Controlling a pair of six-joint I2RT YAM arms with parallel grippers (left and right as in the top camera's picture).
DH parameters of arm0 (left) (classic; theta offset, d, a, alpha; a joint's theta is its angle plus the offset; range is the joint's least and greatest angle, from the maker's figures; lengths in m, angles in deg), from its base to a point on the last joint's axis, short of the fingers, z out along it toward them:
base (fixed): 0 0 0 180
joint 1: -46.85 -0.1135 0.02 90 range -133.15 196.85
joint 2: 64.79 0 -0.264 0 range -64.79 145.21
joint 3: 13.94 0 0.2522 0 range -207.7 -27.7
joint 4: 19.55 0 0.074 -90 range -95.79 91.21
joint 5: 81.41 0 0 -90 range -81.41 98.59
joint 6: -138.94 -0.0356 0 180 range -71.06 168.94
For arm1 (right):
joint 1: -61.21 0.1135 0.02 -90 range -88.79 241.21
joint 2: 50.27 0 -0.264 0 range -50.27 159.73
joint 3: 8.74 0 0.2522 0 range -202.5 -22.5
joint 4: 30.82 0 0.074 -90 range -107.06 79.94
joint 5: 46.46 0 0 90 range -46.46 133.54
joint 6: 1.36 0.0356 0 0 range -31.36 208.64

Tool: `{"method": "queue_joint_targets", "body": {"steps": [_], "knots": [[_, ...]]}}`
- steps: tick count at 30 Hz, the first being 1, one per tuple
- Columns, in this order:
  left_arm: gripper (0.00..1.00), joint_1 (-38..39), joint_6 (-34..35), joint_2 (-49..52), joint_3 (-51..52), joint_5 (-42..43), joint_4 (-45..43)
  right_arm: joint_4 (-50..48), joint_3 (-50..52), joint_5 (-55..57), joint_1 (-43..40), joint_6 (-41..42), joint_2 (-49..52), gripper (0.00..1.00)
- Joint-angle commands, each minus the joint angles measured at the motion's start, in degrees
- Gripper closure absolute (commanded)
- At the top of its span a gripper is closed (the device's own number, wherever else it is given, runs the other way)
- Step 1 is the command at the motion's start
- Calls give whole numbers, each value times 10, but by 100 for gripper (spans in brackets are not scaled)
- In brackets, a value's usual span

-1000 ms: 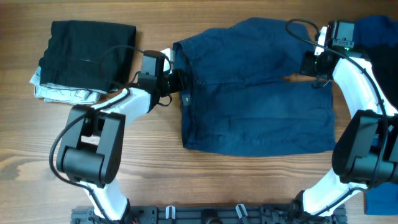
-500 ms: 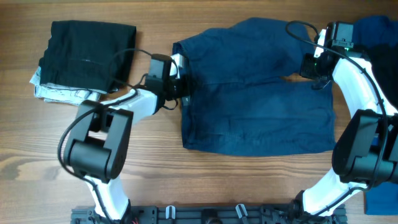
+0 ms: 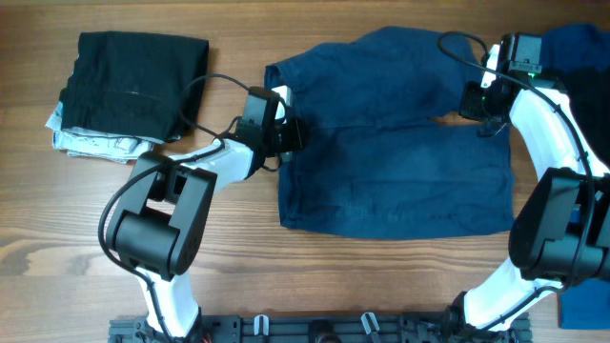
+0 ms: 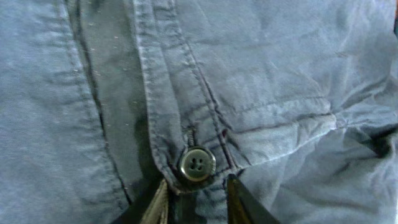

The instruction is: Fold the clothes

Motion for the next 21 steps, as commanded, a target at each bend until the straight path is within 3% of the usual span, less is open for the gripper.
{"method": "queue_joint_targets", "body": {"steps": [1, 6, 12, 17, 21], "knots": [[74, 1, -2, 6, -2, 2, -9, -3, 1, -14, 1, 11, -3, 68], [74, 1, -2, 3, -10, 11, -8, -4, 1, -14, 1, 11, -3, 67], [84, -7, -2, -10, -13, 11, -6, -4, 1, -14, 1, 11, -3, 67], [82, -13, -2, -13, -13, 19, -5, -4, 1, -14, 1, 11, -3, 67], [96, -13, -2, -17, -13, 26, -5, -5, 1, -14, 1, 11, -3, 67]]}}
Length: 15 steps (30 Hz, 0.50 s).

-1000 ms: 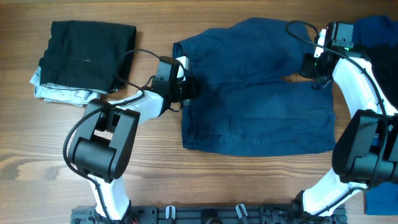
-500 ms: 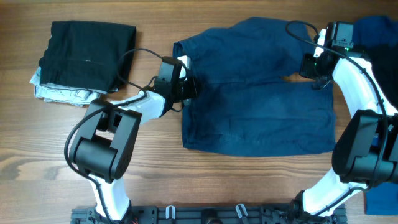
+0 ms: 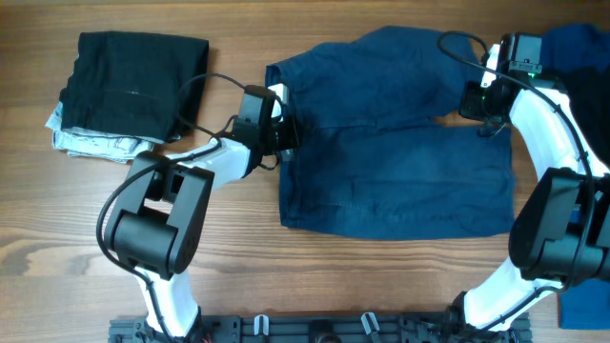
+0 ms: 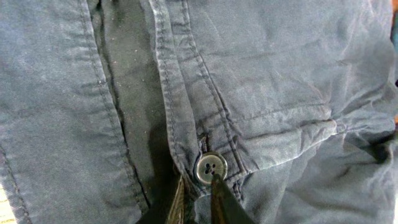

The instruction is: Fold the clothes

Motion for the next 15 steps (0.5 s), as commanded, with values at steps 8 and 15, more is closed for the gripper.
{"method": "queue_joint_targets", "body": {"steps": [8, 15], "knots": [[57, -6, -3, -28, -12, -1, 13, -2, 1, -12, 1, 12, -3, 67], [50, -5, -3, -16, -12, -19, 10, -2, 1, -12, 1, 12, -3, 67]]}}
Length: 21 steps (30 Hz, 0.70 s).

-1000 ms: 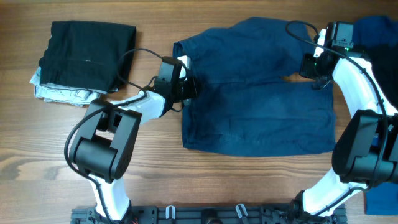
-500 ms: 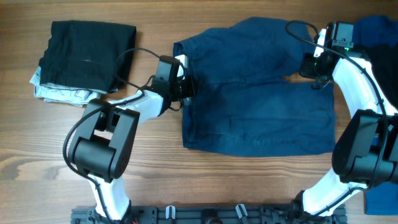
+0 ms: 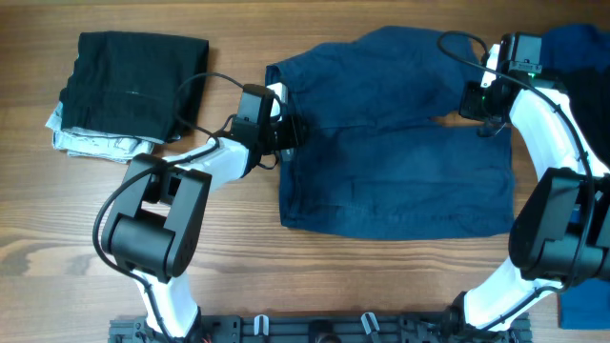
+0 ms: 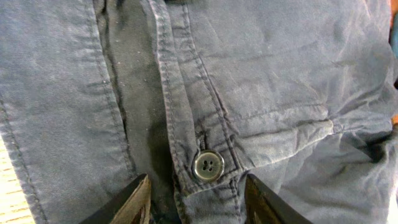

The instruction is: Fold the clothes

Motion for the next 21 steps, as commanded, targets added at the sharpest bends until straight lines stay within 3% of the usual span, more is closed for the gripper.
{"method": "queue_joint_targets", "body": {"steps": [1, 13, 21], "knots": [[50, -2, -2, -2, -12, -13, -7, -2, 1, -12, 1, 12, -3, 67], [56, 21, 15, 5, -12, -12, -33, -4, 1, -12, 1, 12, -3, 67], [59, 20, 14, 5, -12, -63, -28, -4, 1, -12, 1, 12, -3, 67]]}}
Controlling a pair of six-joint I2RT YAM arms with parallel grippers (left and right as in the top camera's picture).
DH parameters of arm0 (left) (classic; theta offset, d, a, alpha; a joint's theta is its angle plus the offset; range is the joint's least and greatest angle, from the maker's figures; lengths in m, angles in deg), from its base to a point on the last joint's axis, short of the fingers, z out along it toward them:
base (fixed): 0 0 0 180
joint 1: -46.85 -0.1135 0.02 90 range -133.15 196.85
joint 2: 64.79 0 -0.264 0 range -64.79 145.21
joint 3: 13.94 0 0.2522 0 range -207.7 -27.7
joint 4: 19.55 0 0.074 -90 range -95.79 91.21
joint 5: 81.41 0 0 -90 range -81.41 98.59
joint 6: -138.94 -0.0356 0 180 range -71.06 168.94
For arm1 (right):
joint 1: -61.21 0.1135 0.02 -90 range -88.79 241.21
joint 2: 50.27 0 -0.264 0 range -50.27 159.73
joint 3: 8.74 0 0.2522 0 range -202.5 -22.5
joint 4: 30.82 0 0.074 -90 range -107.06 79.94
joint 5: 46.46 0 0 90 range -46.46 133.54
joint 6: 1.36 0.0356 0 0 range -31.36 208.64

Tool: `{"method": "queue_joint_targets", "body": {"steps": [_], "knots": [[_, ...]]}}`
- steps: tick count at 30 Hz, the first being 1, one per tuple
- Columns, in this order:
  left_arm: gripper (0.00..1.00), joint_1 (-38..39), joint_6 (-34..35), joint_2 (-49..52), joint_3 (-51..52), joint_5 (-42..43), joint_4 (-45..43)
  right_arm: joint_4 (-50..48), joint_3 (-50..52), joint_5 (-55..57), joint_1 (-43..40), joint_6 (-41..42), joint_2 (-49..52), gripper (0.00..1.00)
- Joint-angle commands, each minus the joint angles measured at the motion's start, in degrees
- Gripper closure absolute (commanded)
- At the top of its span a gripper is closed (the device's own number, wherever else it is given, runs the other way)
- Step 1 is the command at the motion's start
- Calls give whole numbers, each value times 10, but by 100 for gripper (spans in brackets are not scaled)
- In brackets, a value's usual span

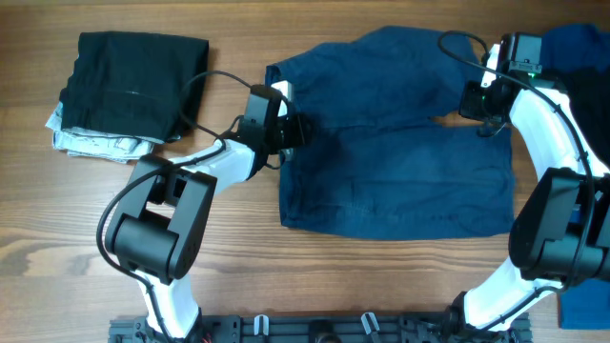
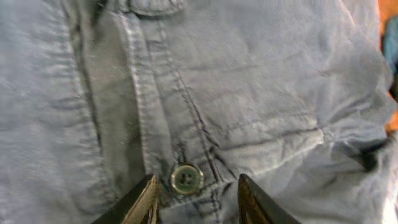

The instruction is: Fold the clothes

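Note:
A navy garment (image 1: 396, 143) lies spread across the middle of the table, with its waistband at the left. My left gripper (image 1: 289, 131) sits at that waistband edge. In the left wrist view the left gripper (image 2: 199, 202) is open, low over the cloth. Its fingers (image 2: 148, 200) stand on either side of the waistband button (image 2: 186, 179), just below it, with nothing pinched. My right gripper (image 1: 475, 101) rests on the garment's upper right part. The overhead view does not show whether its jaws are open or shut.
A folded black garment (image 1: 133, 81) lies on a light one (image 1: 91, 143) at the back left. More blue cloth (image 1: 581, 43) lies at the far right behind the right arm. Another blue piece (image 1: 586, 307) sits at the front right corner.
The left gripper has shifted slightly further over the garment, and the strip of wood in its view is gone. Its jaws stand a little narrower but still open around the button. The right arm is unchanged.
The left jaws first stood partly open just below the waistband button. Then they were nearly shut beside it, with the gripper a little to the left. After that they were wide open. Now they are open astride the button. The garment and right arm have kept their places.

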Motion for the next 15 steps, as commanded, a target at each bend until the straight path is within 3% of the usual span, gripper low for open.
{"method": "queue_joint_targets", "body": {"steps": [1, 15], "knots": [[57, -2, 2, 5, -12, -42, 0, -4, 1, -12, 1, 8, -3, 67], [57, 11, 4, 15, -11, -51, 6, -4, 1, -20, 1, 8, -3, 67]]}}
